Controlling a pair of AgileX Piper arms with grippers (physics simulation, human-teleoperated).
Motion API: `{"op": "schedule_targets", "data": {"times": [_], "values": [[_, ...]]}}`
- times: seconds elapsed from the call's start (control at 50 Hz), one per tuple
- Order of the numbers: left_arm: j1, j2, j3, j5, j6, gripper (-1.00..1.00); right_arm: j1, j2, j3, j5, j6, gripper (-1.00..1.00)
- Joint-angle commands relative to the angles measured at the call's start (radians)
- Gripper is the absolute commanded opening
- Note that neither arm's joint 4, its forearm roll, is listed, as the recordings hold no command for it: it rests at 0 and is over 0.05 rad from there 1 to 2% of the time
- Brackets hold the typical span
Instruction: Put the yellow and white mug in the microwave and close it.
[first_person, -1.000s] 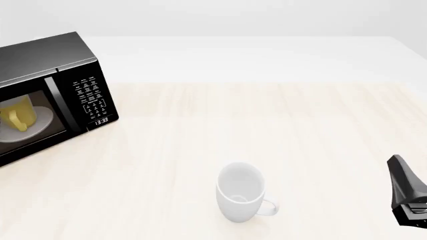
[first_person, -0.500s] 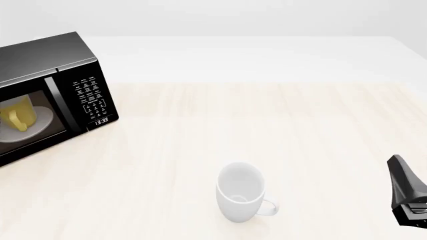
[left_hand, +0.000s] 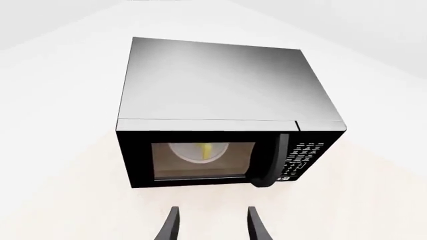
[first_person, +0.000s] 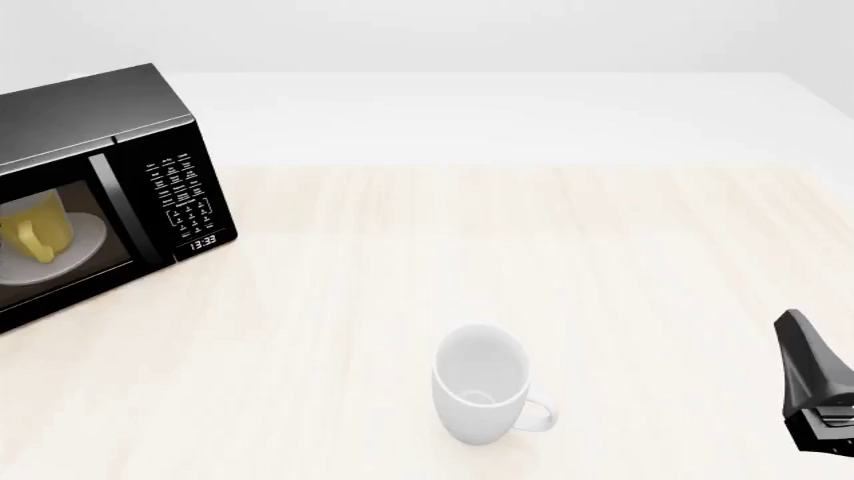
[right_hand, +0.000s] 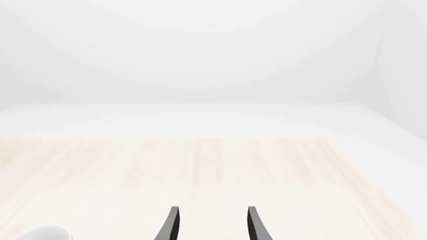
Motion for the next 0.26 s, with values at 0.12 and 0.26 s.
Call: {"op": "schedule_targets", "data": {"times": [0.12, 0.26], "values": [[-0.016, -0.115, -0.003, 0.090, -0.011, 1.00, 0.000, 0.000, 0.000, 0.000, 0.000, 1.00], [-0.015, -0.165, -0.012, 0.132, -0.014, 1.00, 0.000, 0.000, 0.000, 0.000, 0.000, 1.00]]}}
